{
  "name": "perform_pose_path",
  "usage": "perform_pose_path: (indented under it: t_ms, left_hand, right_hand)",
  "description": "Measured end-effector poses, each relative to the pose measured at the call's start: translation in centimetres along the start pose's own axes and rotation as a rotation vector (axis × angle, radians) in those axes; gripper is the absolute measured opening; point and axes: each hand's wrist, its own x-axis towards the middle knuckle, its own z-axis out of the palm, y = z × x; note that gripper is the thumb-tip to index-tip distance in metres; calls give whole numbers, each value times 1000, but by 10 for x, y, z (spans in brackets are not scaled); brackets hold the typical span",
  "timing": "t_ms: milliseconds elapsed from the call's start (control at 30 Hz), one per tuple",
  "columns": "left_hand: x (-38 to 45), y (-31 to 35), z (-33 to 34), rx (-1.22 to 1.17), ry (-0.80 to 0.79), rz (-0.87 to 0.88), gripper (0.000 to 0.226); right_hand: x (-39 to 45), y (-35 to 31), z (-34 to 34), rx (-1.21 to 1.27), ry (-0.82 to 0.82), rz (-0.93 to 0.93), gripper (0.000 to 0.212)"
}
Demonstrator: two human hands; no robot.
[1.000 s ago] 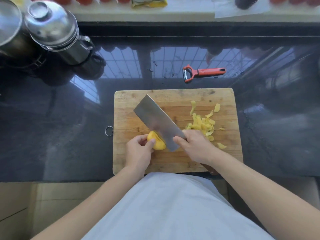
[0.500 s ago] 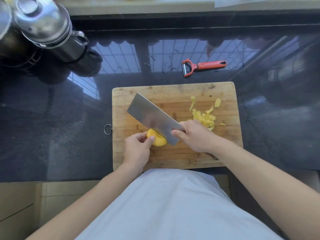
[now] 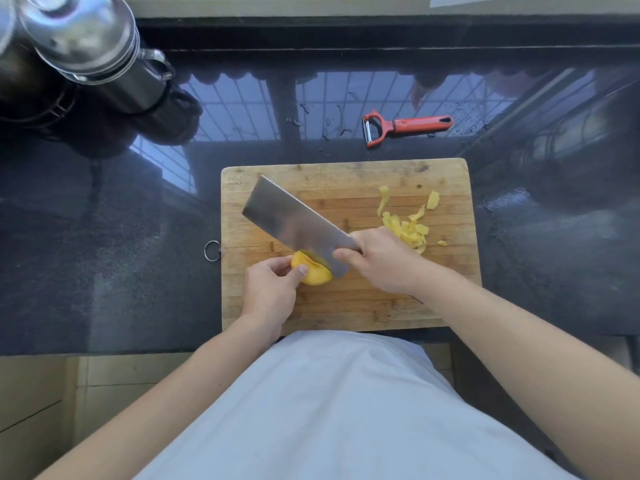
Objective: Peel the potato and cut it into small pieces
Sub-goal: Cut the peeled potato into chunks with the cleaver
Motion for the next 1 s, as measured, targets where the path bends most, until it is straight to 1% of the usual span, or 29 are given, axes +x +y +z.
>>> perform_pose_path:
  t_ms: [33,100,333,400,567,667,767,867,933,967,1000]
  left_hand:
    - [0,0,0,-3,0,1,10]
    - [-1,0,0,-7,2,-1,10]
    - [0,0,1,-16,2,-10,9]
    - [-1,1,1,-12,6,-9,15]
    - [-3,-1,-2,18,-23,42,14]
    - [-4,2,-4,28,-62,59,16]
    - [-5,6,-9,62,-77,40,13]
    - [-2,8,-16,121,-145,59,20]
    - [-2,9,-22,99,-171,40,25]
    - [-3,10,-27,96,-146,44,28]
    - [-5,11,-32,148,-74,117,25]
  right_hand:
    - [1,-3,4,-35,36,-5,36]
    - [6,-3,6,-30,54,1,35]
    - [15,-3,-11,102,-77,18,34]
    - [17,-4,-16,99,-118,14,34]
    - [15,-4,-16,164,-128,8,35]
    - [14,1,-17,263,-178,8,31]
    - [14,5,-17,400,-258,71,27]
    - [13,9,-16,521,-304,132,26]
    - [9,14,-19,610,-313,175,31]
    - [5,17,-20,665,-312,198,32]
    - [1,20,-22,728,-307,214,31]
